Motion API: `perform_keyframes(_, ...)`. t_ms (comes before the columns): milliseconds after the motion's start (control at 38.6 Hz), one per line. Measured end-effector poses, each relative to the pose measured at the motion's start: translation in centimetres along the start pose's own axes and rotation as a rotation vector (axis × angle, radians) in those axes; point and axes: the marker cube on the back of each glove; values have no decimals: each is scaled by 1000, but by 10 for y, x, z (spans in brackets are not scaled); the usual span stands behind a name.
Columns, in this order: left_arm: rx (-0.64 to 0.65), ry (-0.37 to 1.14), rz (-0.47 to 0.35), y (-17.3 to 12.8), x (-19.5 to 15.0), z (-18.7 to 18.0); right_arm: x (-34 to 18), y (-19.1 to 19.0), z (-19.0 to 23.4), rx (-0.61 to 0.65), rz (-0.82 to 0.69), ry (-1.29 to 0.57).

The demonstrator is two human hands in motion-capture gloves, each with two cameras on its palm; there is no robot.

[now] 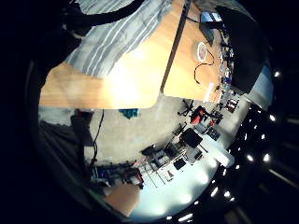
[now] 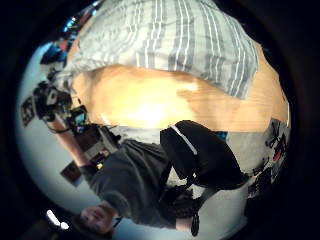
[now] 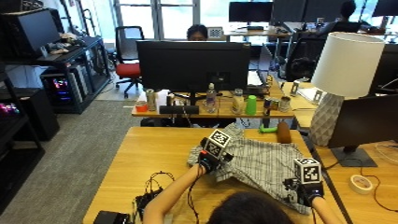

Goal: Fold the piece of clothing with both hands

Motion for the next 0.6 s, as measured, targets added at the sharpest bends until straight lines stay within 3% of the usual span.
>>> perform_keyframes(311,-3,-29,-31,-2,-7,-34,-15,-52,62,129,57,23)
perform_keyframes(596,-99,32,16,23,-10,-26,-6,-56,58,412,96,89)
